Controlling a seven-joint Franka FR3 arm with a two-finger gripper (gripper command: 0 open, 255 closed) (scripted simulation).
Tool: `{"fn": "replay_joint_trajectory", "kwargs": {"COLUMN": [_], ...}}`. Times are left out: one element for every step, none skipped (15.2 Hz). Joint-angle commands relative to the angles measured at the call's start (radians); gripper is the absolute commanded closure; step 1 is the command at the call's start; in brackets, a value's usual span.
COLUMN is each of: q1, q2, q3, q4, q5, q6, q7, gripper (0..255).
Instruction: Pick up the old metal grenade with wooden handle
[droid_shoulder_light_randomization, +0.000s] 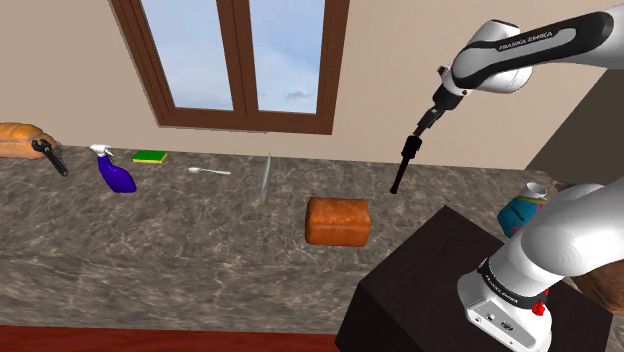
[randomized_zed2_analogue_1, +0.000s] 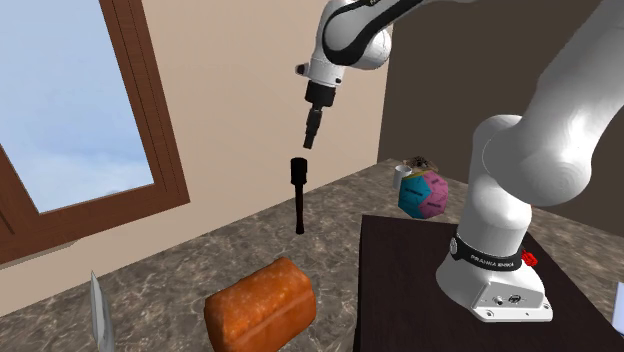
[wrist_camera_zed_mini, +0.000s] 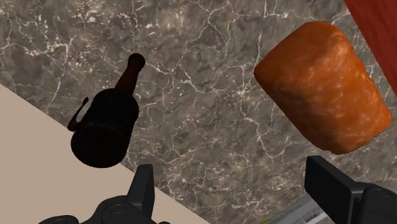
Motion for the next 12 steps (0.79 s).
{"fn": "replay_joint_trajectory", "kwargs": {"q1": [0.010, 0.018, 0.026, 0.035, 0.044, 0.053, 0.059, 0.063, 0.064, 0.060, 0.059, 0.059], "q2": [0.070, 0.106, 0.144, 0.183, 0.223, 0.264, 0.307, 0.351, 0.395, 0.414, 0.426, 0.438], "q3": [-0.042, -0.064, -0.085, -0.107, -0.128, -0.147, -0.164, -0.178, -0.188, -0.188, -0.185, -0.183], "q4": [0.015, 0.027, 0.041, 0.056, 0.073, 0.092, 0.112, 0.135, 0.159, 0.170, 0.167, 0.165], "q5": [0.030, 0.052, 0.078, 0.109, 0.145, 0.186, 0.232, 0.283, 0.337, 0.359, 0.377, 0.395], "q6": [0.060, 0.085, 0.109, 0.131, 0.151, 0.169, 0.183, 0.195, 0.204, 0.206, 0.217, 0.227], "q7": [-0.057, -0.088, -0.123, -0.160, -0.200, -0.243, -0.290, -0.339, -0.390, -0.411, -0.425, -0.440], "gripper": [0, 0, 0, 0, 0, 0, 0, 0, 0, 0, 0, 0]}}
